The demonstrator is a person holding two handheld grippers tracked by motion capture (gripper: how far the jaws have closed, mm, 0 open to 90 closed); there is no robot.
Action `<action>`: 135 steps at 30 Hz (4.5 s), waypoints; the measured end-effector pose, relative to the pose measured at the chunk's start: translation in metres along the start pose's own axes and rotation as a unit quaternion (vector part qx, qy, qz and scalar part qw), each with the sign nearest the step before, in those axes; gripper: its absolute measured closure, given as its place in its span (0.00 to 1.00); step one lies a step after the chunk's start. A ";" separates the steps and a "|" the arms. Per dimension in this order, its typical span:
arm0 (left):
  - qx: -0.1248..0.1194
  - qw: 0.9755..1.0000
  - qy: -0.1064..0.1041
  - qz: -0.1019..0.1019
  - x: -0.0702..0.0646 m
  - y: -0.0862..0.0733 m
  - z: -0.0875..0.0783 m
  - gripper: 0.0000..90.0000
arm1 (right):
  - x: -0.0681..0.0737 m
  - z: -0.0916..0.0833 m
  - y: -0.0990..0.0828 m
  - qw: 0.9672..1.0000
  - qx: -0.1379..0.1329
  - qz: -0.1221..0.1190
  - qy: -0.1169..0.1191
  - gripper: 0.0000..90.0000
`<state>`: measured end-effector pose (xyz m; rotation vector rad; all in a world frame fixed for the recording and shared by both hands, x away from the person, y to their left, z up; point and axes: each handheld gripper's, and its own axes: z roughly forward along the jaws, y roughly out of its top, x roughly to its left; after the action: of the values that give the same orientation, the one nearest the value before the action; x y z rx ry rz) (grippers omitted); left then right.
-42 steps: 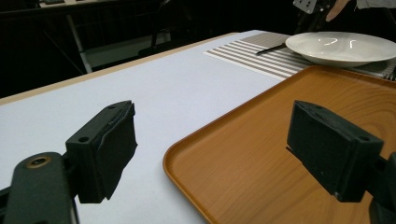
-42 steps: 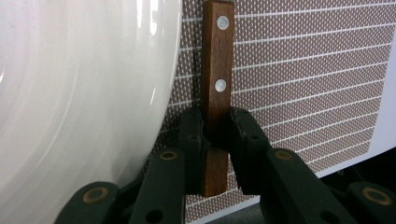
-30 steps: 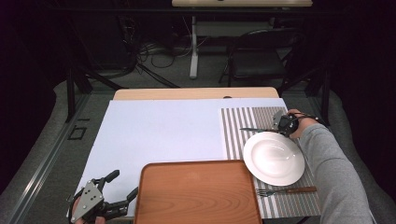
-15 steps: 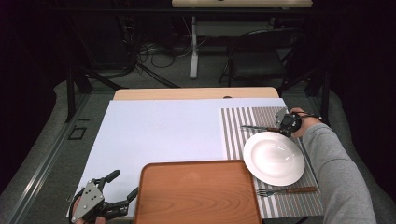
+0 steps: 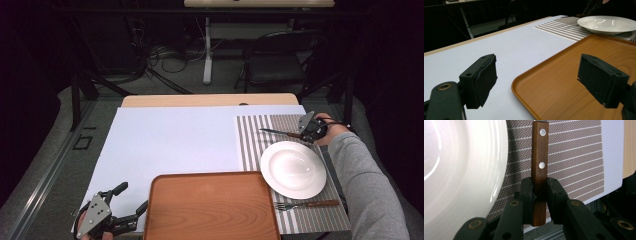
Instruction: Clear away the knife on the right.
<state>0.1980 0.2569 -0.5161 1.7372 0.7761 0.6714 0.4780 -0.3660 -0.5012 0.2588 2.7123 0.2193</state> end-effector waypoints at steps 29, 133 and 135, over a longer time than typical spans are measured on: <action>-0.003 1.000 0.003 -0.015 0.005 -0.002 -0.005 0.17 | 0.024 -0.045 -0.005 0.975 -0.150 0.164 0.001 0.85; -0.005 1.000 -0.011 0.008 -0.004 0.001 -0.006 0.18 | 0.270 -0.091 0.076 0.901 -0.212 0.363 0.108 0.85; -0.005 1.000 -0.011 0.008 -0.004 0.001 -0.006 0.18 | 0.272 -0.090 0.077 0.902 -0.206 0.364 0.112 0.85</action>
<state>0.1912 0.2574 -0.5137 1.7404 0.7425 0.6647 0.2079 -0.2442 -0.5080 1.1663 2.5632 1.0718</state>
